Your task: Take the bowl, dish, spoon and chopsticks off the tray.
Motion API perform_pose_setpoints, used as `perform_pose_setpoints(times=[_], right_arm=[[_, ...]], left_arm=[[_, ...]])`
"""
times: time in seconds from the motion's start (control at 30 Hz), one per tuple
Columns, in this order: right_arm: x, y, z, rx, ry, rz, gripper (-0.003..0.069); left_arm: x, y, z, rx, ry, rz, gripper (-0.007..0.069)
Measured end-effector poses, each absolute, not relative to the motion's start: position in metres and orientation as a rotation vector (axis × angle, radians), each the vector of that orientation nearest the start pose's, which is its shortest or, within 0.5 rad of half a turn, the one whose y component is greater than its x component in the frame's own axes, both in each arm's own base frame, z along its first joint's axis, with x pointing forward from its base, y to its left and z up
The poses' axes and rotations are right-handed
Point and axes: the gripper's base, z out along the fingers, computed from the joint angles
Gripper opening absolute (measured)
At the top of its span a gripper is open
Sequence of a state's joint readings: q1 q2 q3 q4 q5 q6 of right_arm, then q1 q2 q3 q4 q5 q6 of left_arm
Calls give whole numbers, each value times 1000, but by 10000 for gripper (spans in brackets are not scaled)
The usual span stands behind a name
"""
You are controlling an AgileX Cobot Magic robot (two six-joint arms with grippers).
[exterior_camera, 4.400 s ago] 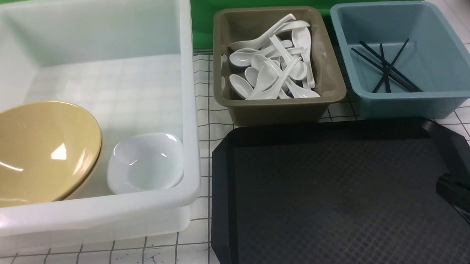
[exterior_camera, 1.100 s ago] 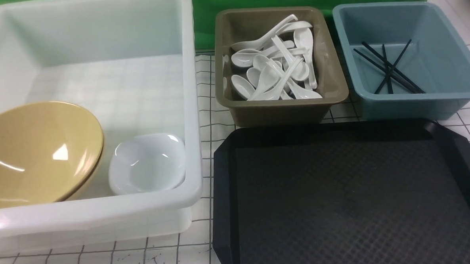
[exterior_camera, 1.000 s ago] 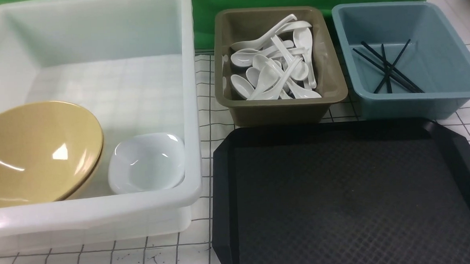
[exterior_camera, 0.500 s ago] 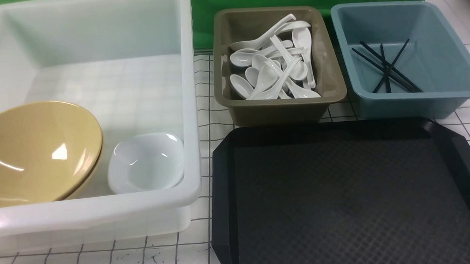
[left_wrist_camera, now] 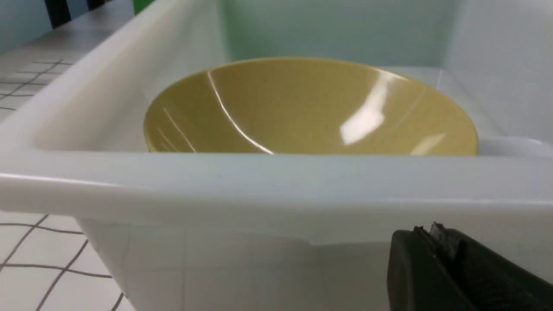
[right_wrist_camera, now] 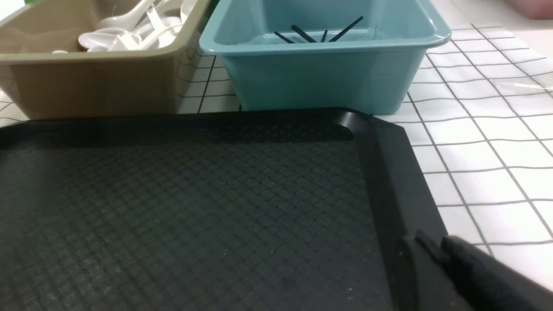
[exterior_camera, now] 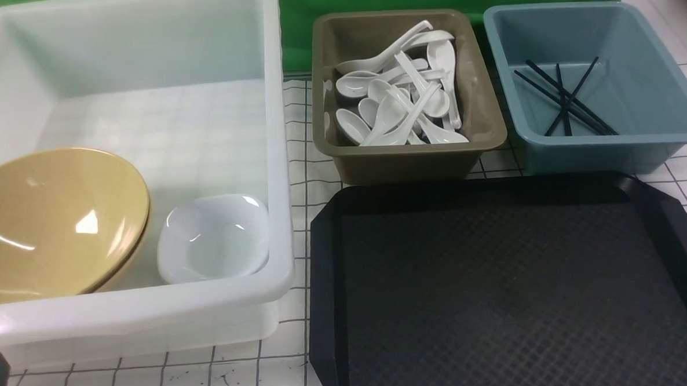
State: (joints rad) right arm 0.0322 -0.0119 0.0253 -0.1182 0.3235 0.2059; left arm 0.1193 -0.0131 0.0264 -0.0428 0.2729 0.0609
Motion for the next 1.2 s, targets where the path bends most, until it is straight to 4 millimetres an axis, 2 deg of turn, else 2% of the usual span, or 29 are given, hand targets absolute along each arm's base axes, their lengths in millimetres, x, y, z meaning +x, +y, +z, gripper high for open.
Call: perform_pose_setpoints(times=[0.5,1.2], right_arm=[[54,-2,176,83,1817,55,124],[54,-2,176,83,1817,55,137]], left_arm=[[53,-2,175,-6,1828,-50,-6],[54,0,176,-21,1826,-35,-6]])
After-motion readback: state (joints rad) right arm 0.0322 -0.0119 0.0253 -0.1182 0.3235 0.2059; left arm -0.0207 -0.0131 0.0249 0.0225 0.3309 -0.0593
